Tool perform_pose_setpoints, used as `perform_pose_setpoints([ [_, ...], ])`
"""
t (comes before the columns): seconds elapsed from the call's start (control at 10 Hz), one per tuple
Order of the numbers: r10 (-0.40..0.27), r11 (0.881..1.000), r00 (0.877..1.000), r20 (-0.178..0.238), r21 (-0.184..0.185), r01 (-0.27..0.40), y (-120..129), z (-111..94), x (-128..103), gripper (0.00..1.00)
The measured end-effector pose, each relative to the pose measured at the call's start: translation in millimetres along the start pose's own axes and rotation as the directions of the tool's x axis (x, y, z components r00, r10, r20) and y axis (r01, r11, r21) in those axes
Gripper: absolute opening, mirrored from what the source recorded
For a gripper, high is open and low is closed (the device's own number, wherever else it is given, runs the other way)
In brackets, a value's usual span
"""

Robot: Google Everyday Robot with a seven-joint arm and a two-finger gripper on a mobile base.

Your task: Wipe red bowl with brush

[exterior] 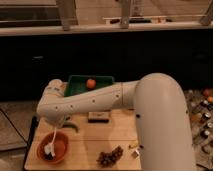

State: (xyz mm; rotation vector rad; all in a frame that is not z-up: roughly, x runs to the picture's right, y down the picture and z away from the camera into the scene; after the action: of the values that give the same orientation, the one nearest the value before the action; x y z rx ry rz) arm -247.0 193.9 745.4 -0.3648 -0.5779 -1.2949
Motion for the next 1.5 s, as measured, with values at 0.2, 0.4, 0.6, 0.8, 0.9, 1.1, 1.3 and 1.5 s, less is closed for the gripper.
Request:
perform_pose_setpoints([
  [0.2,0.019,0.999,1.0,0.008,-0.045,-0.019,28,-8,-5,0.0],
  [0.4,0.06,0.992,0.998,-0.003,-0.112,-0.06,72,-21,-1,0.0],
  [0.6,0.088,0.983,0.996,-0.021,-0.162,-0.09,91,-30,1,0.0],
  [0.8,0.081,0.981,0.995,-0.059,-0.173,-0.091,94,-35,12,0.0],
  [0.9,0.066,0.982,0.995,-0.078,-0.169,-0.079,87,-37,20,0.0],
  [1.1,0.033,0.987,0.994,-0.102,-0.155,-0.048,65,-36,25,0.0],
  [1.3,-0.016,0.993,0.994,-0.11,-0.119,0.003,24,-30,25,0.0],
  [1.5,-0.079,0.994,0.993,-0.084,-0.085,0.072,-6,-20,17,0.0],
])
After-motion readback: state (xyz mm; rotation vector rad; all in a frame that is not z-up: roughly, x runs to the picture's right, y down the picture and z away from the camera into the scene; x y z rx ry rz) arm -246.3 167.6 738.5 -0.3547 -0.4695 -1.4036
